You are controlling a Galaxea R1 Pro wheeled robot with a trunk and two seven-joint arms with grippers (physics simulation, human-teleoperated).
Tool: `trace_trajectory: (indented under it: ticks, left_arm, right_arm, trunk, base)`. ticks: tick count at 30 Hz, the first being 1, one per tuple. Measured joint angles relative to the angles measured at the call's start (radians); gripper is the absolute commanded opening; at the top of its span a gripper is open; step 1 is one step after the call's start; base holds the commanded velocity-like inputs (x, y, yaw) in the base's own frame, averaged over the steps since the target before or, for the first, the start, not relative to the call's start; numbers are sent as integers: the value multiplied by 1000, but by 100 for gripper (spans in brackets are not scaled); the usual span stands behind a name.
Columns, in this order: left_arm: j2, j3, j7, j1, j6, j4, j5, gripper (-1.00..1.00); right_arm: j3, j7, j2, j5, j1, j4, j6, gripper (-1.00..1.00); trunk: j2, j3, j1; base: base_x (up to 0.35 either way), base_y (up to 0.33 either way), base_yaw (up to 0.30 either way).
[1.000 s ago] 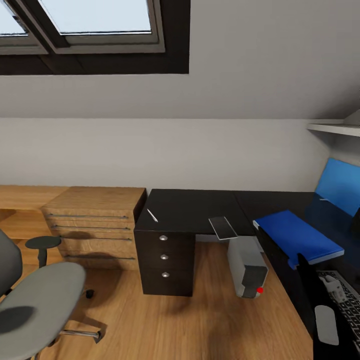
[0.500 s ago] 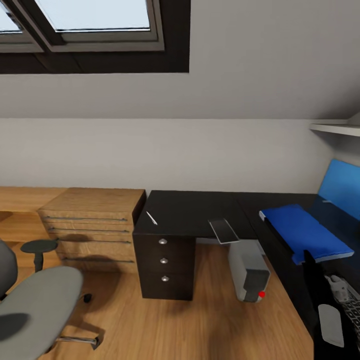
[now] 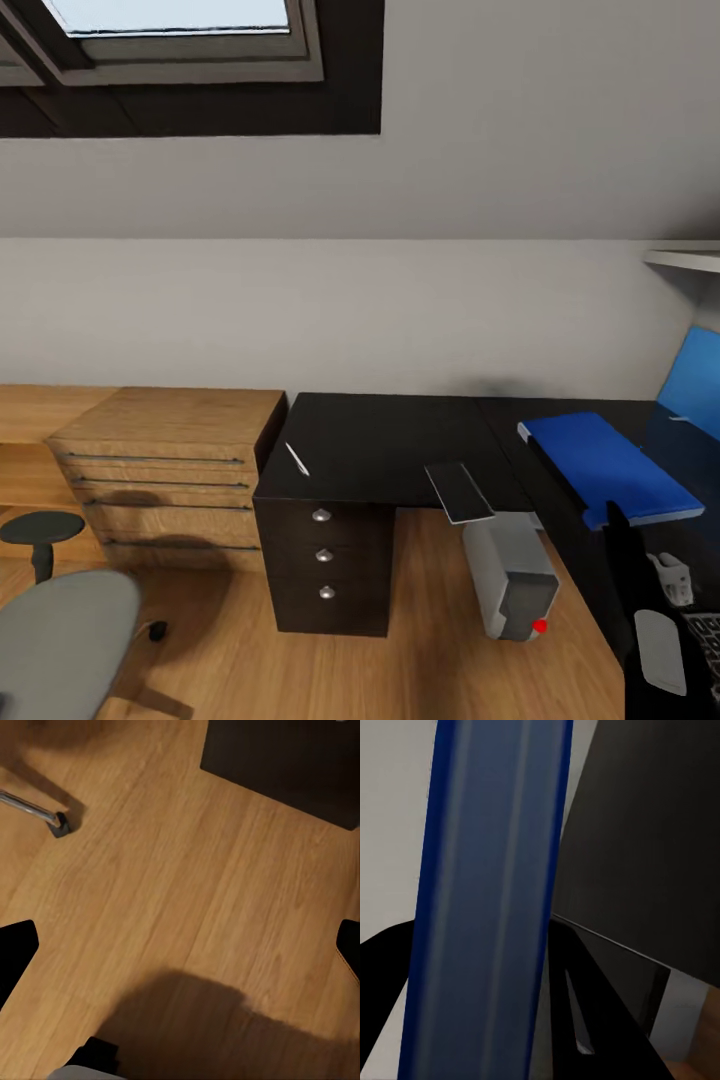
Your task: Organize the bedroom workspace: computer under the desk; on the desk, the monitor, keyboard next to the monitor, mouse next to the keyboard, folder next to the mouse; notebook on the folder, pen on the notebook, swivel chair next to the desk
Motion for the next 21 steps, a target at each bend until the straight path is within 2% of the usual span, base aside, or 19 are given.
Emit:
trace_trajectory:
  ticks: [6, 11, 17, 21]
  left_arm:
    - [0, 0, 0, 0, 0, 0, 0, 100]
    - [0, 0, 0, 0, 0, 0, 0, 100]
    - [0, -1, 0, 0, 0, 0, 0, 100]
    - [0, -1, -1, 0, 0, 0, 0, 100]
  right_arm:
    - [1, -11, 0, 0, 0, 15, 0, -100]
    - [1, -82, -2, -1, 0, 35, 2, -100]
    - [0, -104, -2, -4, 0, 54, 3, -100]
    - [0, -99, -2, -33, 0, 57, 2, -100]
  trunk:
    - [0, 0, 0]
    - [0, 0, 0]
    - [0, 0, 0]
    - [0, 0, 1]
  base:
    - [330, 0, 0]
    - [254, 0, 0]
    - [103, 0, 0]
    - [17, 0, 0]
